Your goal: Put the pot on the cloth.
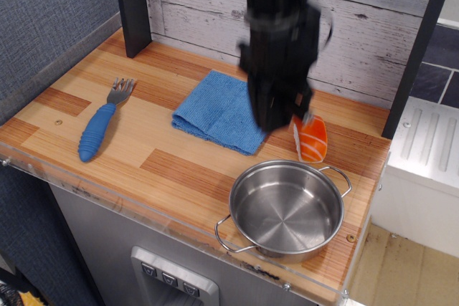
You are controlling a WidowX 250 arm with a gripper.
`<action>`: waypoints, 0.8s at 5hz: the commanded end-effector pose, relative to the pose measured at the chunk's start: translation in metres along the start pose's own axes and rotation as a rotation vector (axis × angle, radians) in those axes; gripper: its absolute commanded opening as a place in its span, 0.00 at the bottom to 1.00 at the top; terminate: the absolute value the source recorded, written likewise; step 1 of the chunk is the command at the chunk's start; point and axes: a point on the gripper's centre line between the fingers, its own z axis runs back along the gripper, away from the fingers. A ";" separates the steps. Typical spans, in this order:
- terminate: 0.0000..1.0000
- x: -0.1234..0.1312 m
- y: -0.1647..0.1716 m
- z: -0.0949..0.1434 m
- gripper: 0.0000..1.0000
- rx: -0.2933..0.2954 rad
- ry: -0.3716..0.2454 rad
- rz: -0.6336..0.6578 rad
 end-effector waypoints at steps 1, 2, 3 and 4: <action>0.00 0.000 0.005 0.062 1.00 0.028 -0.036 0.074; 0.00 -0.013 0.008 0.024 1.00 -0.021 0.094 0.058; 0.00 -0.023 0.012 -0.005 1.00 -0.027 0.186 0.044; 0.00 -0.030 0.013 -0.023 1.00 -0.050 0.222 0.056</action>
